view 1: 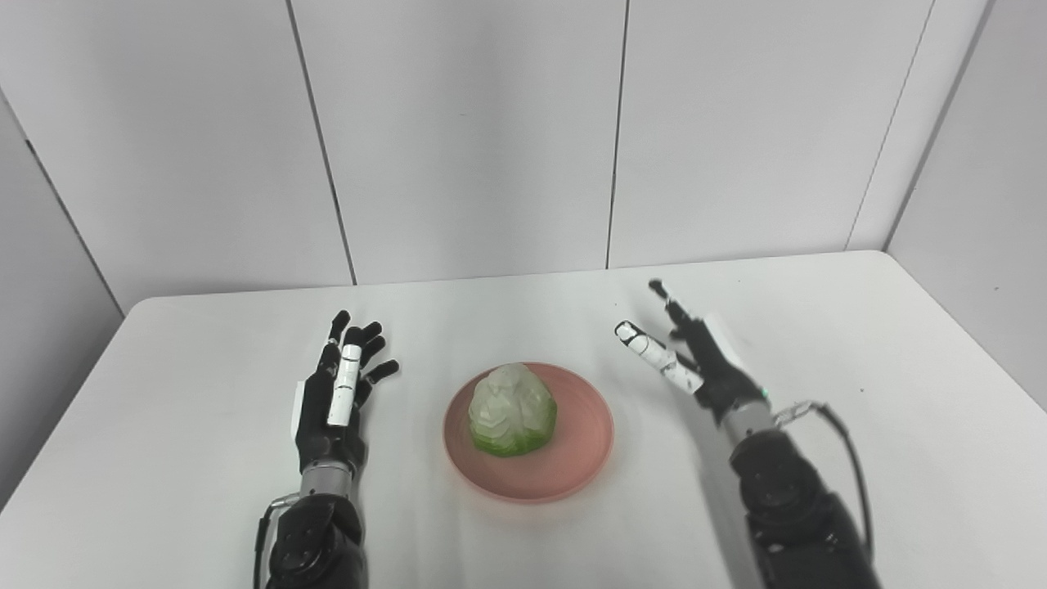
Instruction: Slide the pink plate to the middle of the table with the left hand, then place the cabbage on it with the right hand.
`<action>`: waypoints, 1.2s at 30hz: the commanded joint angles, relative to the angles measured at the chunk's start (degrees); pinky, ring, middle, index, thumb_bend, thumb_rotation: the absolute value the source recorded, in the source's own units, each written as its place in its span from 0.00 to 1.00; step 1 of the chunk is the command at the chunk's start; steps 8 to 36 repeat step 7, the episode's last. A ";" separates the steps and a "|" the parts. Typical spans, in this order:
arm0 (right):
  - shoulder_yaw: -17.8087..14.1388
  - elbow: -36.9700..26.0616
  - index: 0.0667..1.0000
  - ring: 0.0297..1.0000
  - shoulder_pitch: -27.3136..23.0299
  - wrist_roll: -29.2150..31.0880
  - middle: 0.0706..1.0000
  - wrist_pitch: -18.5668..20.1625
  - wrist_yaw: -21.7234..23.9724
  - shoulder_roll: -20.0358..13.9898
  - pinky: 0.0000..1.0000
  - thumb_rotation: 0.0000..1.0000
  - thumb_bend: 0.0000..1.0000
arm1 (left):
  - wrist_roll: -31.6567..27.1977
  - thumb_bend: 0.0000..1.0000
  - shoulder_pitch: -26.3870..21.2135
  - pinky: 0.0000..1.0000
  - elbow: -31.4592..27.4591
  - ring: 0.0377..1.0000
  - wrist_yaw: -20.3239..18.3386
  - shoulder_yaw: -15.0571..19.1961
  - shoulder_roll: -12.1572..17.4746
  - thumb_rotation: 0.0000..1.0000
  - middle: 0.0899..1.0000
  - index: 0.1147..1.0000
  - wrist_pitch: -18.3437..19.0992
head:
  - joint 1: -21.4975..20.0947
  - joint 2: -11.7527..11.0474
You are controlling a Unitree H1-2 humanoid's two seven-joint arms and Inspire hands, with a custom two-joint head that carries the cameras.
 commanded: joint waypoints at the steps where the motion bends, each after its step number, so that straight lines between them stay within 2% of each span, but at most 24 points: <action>1: -1.20 1.93 1.00 1.00 -1.35 5.07 0.99 -4.76 -1.53 -0.24 1.00 1.00 0.92 | 3.37 0.81 1.27 0.73 -1.22 0.83 2.00 -0.71 1.12 0.77 0.80 0.85 0.53 | 0.03 0.05; 3: -0.60 4.24 1.00 1.00 -0.57 6.16 0.99 -7.00 -2.95 -0.19 1.00 1.00 0.92 | 4.47 0.82 1.51 0.75 -2.75 0.84 1.35 -1.69 1.52 0.81 0.83 0.86 3.88 | 0.06 0.06; 4: -0.06 5.30 0.99 1.00 -0.19 6.36 0.99 -8.03 -3.66 -0.20 1.00 1.00 0.91 | 4.62 0.86 1.60 0.79 -3.50 0.89 0.73 -2.18 1.72 0.85 0.88 0.90 5.66 | -0.03 0.14; 7: 1.07 7.12 0.99 1.00 0.77 7.33 0.99 -9.39 -5.00 0.00 1.00 1.00 0.91 | 4.84 0.87 1.71 0.82 -5.23 0.92 0.32 -3.11 1.66 0.87 0.92 0.92 9.60 | -0.06 0.19; 36: 1.07 7.12 0.99 1.00 0.77 7.33 0.99 -9.39 -5.00 0.00 1.00 1.00 0.91 | 4.84 0.87 1.71 0.82 -5.23 0.92 0.32 -3.11 1.66 0.87 0.92 0.92 9.60 | -0.06 0.19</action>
